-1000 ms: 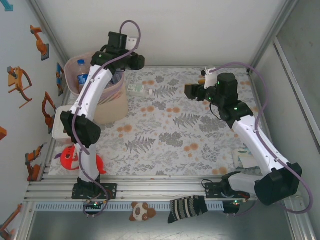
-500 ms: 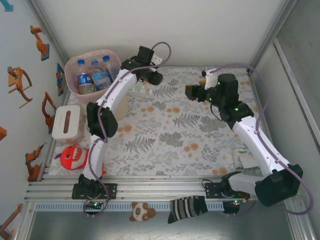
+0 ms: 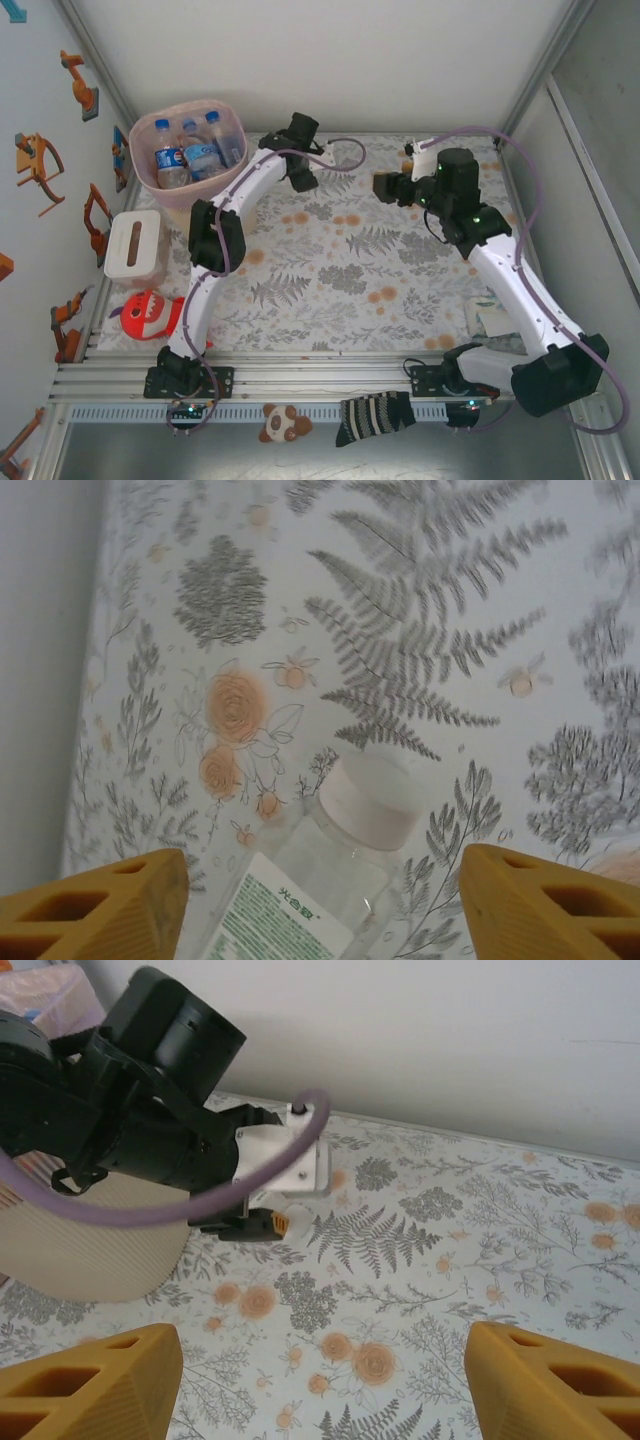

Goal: Put the plastic bottles in the bin

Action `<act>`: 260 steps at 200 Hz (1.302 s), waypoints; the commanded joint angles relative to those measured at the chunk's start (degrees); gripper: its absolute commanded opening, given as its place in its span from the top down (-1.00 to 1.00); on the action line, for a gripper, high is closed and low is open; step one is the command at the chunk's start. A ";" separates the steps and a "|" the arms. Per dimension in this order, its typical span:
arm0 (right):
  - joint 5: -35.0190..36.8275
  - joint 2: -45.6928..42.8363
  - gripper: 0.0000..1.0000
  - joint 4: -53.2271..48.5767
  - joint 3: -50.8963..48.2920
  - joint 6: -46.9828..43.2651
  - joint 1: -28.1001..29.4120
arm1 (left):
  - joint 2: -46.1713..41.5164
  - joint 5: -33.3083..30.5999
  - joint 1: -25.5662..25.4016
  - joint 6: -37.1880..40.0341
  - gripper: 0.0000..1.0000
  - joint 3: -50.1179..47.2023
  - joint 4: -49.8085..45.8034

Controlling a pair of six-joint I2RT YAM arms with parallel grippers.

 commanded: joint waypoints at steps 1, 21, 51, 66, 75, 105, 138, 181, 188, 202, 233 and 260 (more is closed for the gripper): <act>0.97 -1.56 -0.47 -1.85 3.17 -1.62 0.27 | 0.36 1.25 -0.12 12.85 -0.52 -4.02 2.42; 1.15 -1.87 -0.47 -2.53 3.31 -1.68 0.23 | 0.89 2.90 0.19 14.37 -0.57 -4.21 3.40; 1.24 -2.18 -0.48 -3.15 3.37 -1.45 0.25 | 3.37 2.77 0.41 15.53 -0.58 -2.56 3.33; 1.26 -2.27 -0.48 -3.33 3.17 -1.26 0.23 | 4.64 2.50 0.66 15.70 -0.57 -1.74 3.42; 1.24 -2.35 -0.47 -3.33 3.13 -1.10 0.24 | 5.37 2.56 0.81 15.74 -0.56 -1.13 3.42; 1.15 -2.57 -0.48 -3.42 3.03 -0.62 0.27 | 7.64 2.77 1.28 16.23 -0.53 0.81 3.41; 1.50 -2.88 -0.47 -3.42 2.64 -0.38 0.23 | 9.16 2.91 1.64 16.72 -0.43 1.94 3.48; 1.59 -2.97 -0.48 -3.07 2.50 0.03 0.23 | 8.70 3.63 1.47 16.45 -0.17 1.19 3.45; 1.59 -3.02 -0.47 -2.91 2.42 0.08 0.23 | 8.44 3.74 1.42 16.42 -0.14 0.90 3.43; 1.59 -3.19 -0.48 -2.72 2.32 0.11 0.23 | 7.54 3.89 1.30 16.46 -0.05 0.19 3.47; 1.68 -3.58 -0.48 -2.62 1.99 0.16 0.23 | 5.11 4.74 0.91 16.45 0.10 -0.93 3.58; 1.76 -4.15 -0.48 -2.41 1.65 0.26 0.23 | 2.49 5.35 0.16 16.44 0.24 -1.78 3.73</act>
